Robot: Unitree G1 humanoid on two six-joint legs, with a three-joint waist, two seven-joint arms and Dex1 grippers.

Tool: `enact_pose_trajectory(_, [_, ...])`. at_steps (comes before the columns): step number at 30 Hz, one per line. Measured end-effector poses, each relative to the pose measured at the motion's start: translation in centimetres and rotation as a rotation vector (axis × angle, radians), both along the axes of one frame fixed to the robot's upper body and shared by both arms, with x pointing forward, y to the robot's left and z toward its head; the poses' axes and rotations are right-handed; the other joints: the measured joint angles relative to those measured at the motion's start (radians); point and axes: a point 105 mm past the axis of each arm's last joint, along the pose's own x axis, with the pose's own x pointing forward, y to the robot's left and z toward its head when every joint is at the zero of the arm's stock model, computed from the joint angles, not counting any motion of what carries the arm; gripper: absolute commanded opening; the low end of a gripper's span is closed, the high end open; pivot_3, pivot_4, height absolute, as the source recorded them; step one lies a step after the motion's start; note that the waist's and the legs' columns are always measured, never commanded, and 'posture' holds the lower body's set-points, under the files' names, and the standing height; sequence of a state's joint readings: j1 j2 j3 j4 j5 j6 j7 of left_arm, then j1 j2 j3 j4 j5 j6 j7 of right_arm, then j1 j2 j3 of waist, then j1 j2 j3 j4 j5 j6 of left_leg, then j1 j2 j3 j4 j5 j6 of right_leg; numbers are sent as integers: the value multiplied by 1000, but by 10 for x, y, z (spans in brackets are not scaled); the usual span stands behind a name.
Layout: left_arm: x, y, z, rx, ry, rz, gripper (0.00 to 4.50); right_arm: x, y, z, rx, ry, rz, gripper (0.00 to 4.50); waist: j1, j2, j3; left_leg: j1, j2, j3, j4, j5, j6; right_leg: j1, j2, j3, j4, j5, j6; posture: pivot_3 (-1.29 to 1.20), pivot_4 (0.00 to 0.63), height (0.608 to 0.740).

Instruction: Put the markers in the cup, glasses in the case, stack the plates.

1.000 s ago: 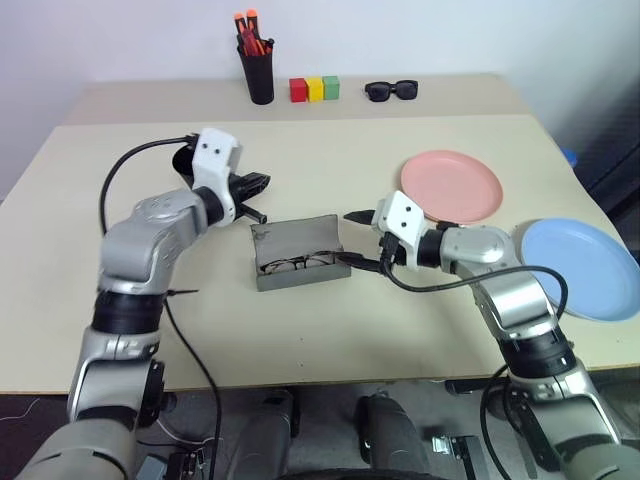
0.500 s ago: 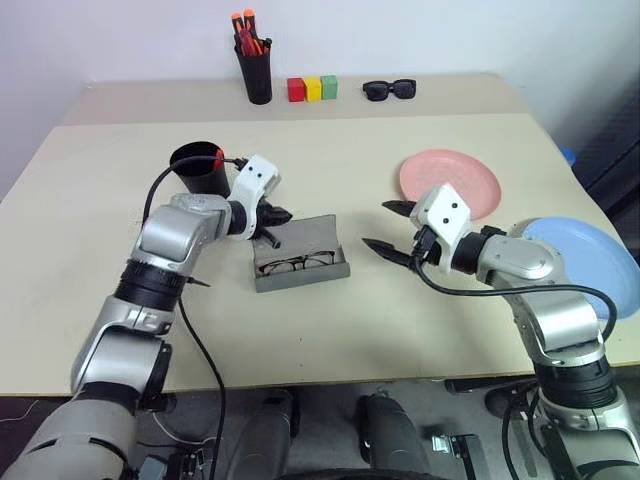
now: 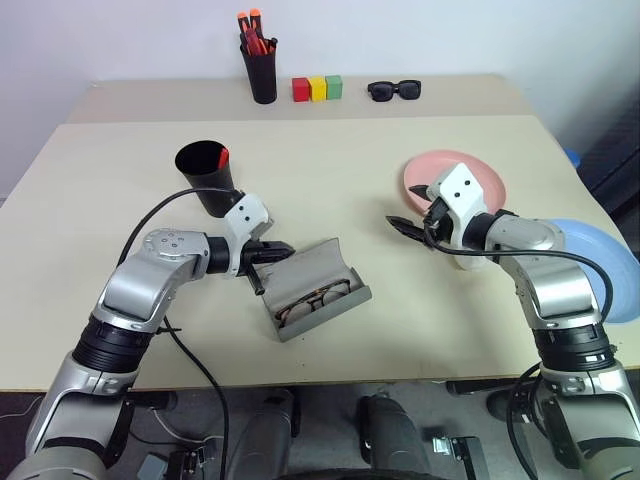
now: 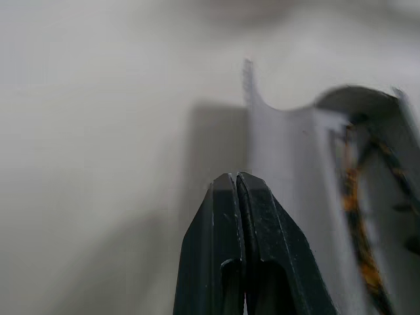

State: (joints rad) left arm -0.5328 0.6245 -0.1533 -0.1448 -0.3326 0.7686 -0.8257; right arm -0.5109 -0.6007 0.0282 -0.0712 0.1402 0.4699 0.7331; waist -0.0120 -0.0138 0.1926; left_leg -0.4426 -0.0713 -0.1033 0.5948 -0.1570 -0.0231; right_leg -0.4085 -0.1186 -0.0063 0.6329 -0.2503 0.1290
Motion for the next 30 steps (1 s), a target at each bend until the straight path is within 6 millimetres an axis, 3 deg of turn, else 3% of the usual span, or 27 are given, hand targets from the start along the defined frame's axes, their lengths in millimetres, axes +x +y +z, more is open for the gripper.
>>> enact_pose_trajectory(4, [10,18,-9,35,56,141,20,-2,3,2,-1,-15,27,3502,-3,0,0,0,0,0,0,0,0,0,1,0,1,0,0,0,150,740])
enact_pose_trajectory(8, [1,25,-14,67,95,126,20,-3,4,1,-2,-20,38,3502,-4,0,0,0,0,1,0,0,0,0,1,0,1,0,0,0,150,740])
enact_pose_trajectory(13, [-20,11,-14,44,103,-15,20,-4,5,-2,6,-13,42,3502,0,0,0,0,1,0,0,0,0,0,0,0,1,0,0,0,150,740])
enact_pose_trajectory(17, [-28,1,-3,-8,77,-92,20,-8,7,-3,17,0,65,3502,0,0,0,0,1,0,0,0,0,0,0,0,0,0,0,0,150,740])
enact_pose_trajectory(26, [-56,-15,1,-57,94,-217,20,-58,18,-14,24,174,336,3502,0,0,0,0,2,0,0,0,1,1,0,0,0,-1,-1,0,150,740])
enact_pose_trajectory(30, [-65,-21,-5,-50,116,-244,20,-62,19,-15,27,188,356,3502,-1,0,0,0,2,0,1,0,1,1,0,0,0,-2,-4,0,150,740])
